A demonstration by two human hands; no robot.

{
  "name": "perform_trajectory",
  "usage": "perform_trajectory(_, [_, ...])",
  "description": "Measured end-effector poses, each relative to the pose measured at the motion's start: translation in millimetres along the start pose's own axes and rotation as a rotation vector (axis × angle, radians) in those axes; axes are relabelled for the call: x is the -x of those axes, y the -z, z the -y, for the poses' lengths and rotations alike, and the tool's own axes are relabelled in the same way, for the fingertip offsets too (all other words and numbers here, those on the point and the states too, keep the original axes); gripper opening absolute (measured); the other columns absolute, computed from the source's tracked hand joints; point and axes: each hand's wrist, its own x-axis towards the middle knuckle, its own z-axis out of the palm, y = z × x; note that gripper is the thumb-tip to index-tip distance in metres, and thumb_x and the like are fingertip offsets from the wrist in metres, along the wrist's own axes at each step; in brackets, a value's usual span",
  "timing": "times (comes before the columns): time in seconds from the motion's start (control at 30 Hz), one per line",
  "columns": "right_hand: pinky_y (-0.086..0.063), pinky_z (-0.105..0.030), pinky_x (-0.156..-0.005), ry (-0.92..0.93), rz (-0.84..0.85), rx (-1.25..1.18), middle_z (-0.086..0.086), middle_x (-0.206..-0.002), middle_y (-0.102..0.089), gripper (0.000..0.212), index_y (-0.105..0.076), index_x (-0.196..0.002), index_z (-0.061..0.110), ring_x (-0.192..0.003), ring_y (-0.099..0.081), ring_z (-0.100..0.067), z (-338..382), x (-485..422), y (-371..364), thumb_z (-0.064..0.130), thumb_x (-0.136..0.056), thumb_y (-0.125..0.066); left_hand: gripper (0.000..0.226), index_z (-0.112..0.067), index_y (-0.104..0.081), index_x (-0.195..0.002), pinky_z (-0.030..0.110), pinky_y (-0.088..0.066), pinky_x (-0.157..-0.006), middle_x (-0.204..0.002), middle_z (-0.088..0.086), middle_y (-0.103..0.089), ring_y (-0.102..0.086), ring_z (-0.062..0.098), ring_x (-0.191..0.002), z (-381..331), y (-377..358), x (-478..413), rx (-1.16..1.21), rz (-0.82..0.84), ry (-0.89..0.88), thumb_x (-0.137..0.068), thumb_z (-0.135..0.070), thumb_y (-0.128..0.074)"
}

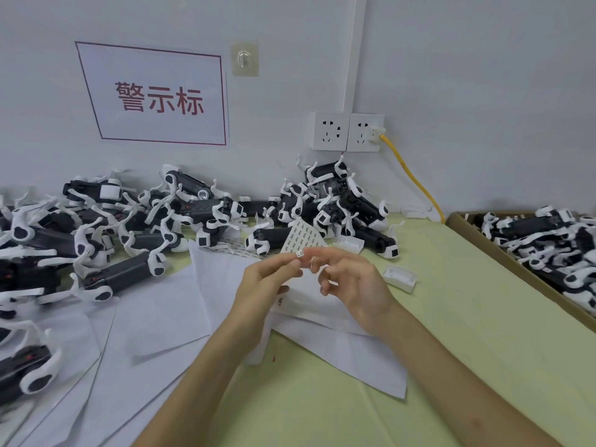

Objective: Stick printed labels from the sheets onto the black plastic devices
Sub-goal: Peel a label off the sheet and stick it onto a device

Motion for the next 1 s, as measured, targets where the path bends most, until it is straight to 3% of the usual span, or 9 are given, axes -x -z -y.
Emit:
perform_trajectory(0.23, [-0.045, -0.024, -0.060, 0.118, -0.155, 0.169, 0.000, -0.079, -0.066, 0.035, -0.082, -0.098, 0.017, -0.063, -0.050, -0.016, -2.5, 1.5, -4.6, 0.011, -0.075, -0.056, 0.015, -0.011, -0.075, -0.102, 0.029, -0.051, -0.084, -0.098, 0.000, -0.077, -0.070, 0.011, -0.091, 1.9, 1.7, -0.9, -0.011, -0.014, -0.070, -0.098, -0.010, -0.061])
perform_trajectory(0.33, [-0.044, -0.022, -0.060, 0.317, -0.344, 0.567, 0.011, -0.077, -0.071, 0.024, -0.081, -0.086, 0.018, -0.061, -0.054, -0.011, -6.8, 2.2, -5.5, 0.002, -0.084, -0.062, 0.019, -0.014, -0.076, -0.093, 0.014, -0.048, -0.071, -0.089, 0.004, -0.075, -0.066, 0.009, -0.083, 3.7, -0.2, -1.0, -0.102, -0.037, -0.148, -0.095, -0.003, -0.061])
perform_trajectory(0.4, [-0.042, -0.017, -0.061, 0.464, -0.399, 0.821, 0.013, -0.083, -0.071, 0.027, -0.079, -0.087, 0.020, -0.065, -0.058, -0.010, -10.0, 2.6, -4.2, -0.003, -0.088, -0.065, 0.020, -0.016, -0.075, -0.092, 0.012, -0.046, -0.069, -0.086, -0.002, -0.075, -0.066, 0.008, -0.081, 5.7, -0.3, -1.7, -0.177, -0.052, -0.184, -0.095, -0.002, -0.061])
perform_trajectory(0.47, [-0.042, -0.014, -0.060, 0.562, -0.385, 0.897, 0.015, -0.085, -0.067, 0.021, -0.078, -0.095, 0.021, -0.064, -0.058, -0.012, -9.2, 3.9, -4.3, 0.003, -0.089, -0.070, 0.021, -0.019, -0.075, -0.091, 0.017, -0.048, -0.069, -0.084, -0.012, -0.075, -0.067, 0.008, -0.083, 8.0, -0.9, -1.6, -0.281, -0.055, -0.222, -0.094, -0.003, -0.060])
perform_trajectory(0.57, [-0.041, -0.012, -0.061, 0.666, -0.309, 0.973, 0.015, -0.085, -0.062, 0.017, -0.078, -0.100, 0.024, -0.061, -0.055, -0.010, -8.4, 4.0, -4.9, 0.014, -0.088, -0.075, 0.026, -0.022, -0.074, -0.088, 0.025, -0.050, -0.072, -0.083, -0.012, -0.073, -0.067, 0.012, -0.085, 9.5, -2.7, -0.4, -0.350, -0.049, -0.270, -0.094, -0.002, -0.058])
perform_trajectory(0.7, [-0.041, -0.016, -0.060, 0.681, -0.298, 1.039, 0.014, -0.085, -0.060, 0.013, -0.077, -0.094, 0.025, -0.058, -0.051, -0.012, -8.6, 4.0, -4.0, 0.016, -0.085, -0.080, 0.031, -0.032, -0.073, -0.087, 0.013, -0.044, -0.064, -0.086, -0.014, -0.072, -0.064, 0.010, -0.083, 13.1, -3.2, 0.6, -0.406, -0.038, -0.310, -0.095, -0.007, -0.057])
perform_trajectory(0.83, [-0.045, -0.026, -0.057, 0.692, -0.311, 1.135, 0.012, -0.086, -0.061, 0.011, -0.076, -0.087, 0.024, -0.056, -0.047, -0.011, -6.7, 5.9, -4.0, 0.016, -0.083, -0.082, 0.035, -0.040, -0.068, -0.088, 0.010, -0.041, -0.066, -0.088, -0.024, -0.069, -0.062, 0.005, -0.085, 16.5, -3.4, 0.1, -0.542, -0.028, -0.358, -0.095, -0.008, -0.055])
perform_trajectory(0.93, [-0.045, -0.027, -0.055, 0.692, -0.300, 1.209, 0.012, -0.086, -0.060, 0.011, -0.074, -0.084, 0.022, -0.056, -0.047, -0.011, -5.8, 8.0, -6.1, 0.014, -0.082, -0.081, 0.032, -0.035, -0.072, -0.093, 0.011, -0.040, -0.066, -0.088, -0.024, -0.068, -0.062, 0.003, -0.085, 19.2, -2.5, -1.6, -0.616, -0.039, -0.372, -0.095, -0.008, -0.055])
perform_trajectory(1.0, [-0.046, -0.030, -0.055, 0.695, -0.283, 1.221, 0.012, -0.087, -0.060, 0.012, -0.072, -0.083, 0.021, -0.057, -0.048, -0.013, -5.5, 8.9, -7.2, 0.012, -0.081, -0.080, 0.030, -0.032, -0.073, -0.091, 0.019, -0.044, -0.067, -0.088, -0.021, -0.070, -0.062, 0.003, -0.083, 20.8, -2.6, -2.7, -0.633, -0.084, -0.358, -0.095, -0.009, -0.054])
